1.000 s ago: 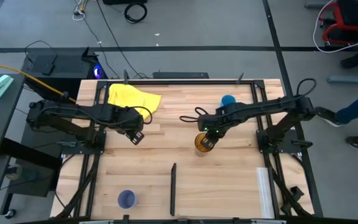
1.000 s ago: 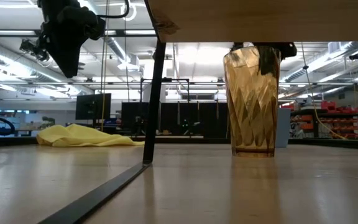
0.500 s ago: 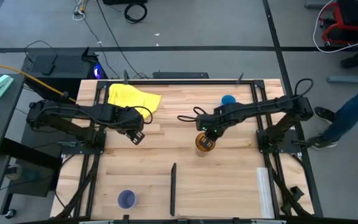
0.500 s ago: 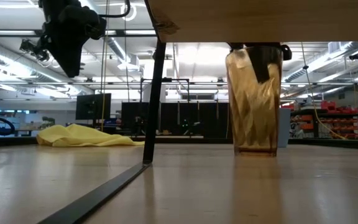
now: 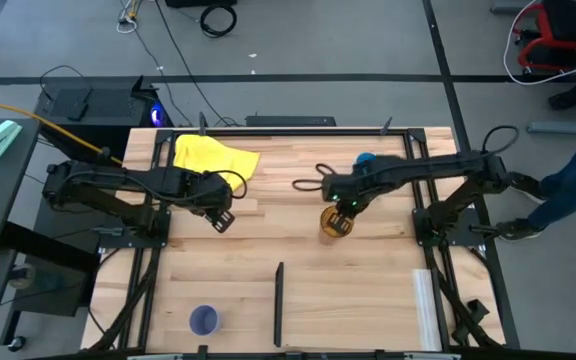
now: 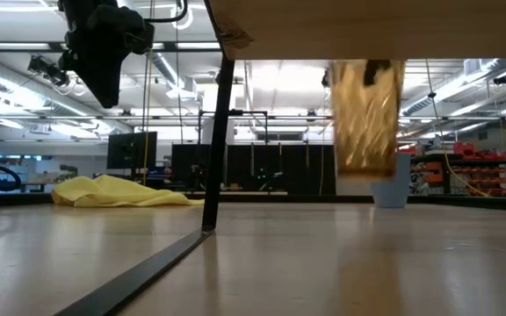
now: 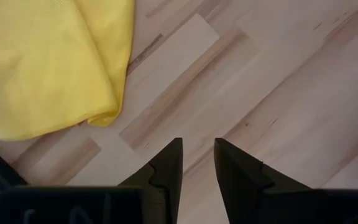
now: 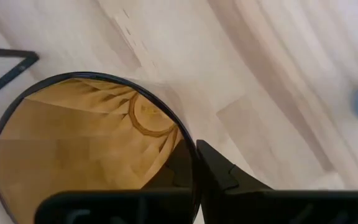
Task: Stack small to large cups/mugs on shelf
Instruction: Put the brown cup on the shelf
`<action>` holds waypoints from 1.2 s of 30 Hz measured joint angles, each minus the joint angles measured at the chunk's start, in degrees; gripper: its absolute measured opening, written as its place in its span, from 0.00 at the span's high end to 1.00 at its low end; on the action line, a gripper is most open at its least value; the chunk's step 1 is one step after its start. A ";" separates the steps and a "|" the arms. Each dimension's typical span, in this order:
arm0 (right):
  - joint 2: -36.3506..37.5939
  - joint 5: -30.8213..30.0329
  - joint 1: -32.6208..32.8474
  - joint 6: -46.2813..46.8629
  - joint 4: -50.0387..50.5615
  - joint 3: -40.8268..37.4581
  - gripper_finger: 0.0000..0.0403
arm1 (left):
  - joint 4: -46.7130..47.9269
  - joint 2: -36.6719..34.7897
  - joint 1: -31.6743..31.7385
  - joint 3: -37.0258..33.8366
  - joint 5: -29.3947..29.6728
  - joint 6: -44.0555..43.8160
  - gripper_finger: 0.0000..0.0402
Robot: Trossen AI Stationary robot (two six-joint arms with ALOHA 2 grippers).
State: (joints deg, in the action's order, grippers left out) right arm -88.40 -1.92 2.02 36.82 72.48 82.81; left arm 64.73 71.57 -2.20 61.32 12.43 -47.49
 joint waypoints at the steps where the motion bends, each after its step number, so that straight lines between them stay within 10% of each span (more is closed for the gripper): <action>1: 0.32 -0.14 -0.07 0.00 2.93 2.23 0.99 | -0.35 0.00 0.00 0.00 0.00 0.16 0.75; 6: 0.99 -0.84 -0.48 0.02 18.07 16.75 0.99 | -1.46 0.00 0.00 0.00 0.00 0.29 0.75; 17: 7.78 3.34 4.12 9.79 17.47 37.28 0.99 | -2.05 0.01 0.00 0.02 0.00 0.31 0.78; 36: 10.85 0.93 38.63 37.69 17.60 27.73 0.99 | -2.67 0.00 0.15 0.04 0.00 0.77 0.80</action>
State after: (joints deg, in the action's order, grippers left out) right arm -77.55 -0.99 40.64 74.50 90.08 110.53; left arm 62.06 71.57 -2.04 61.36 12.43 -46.72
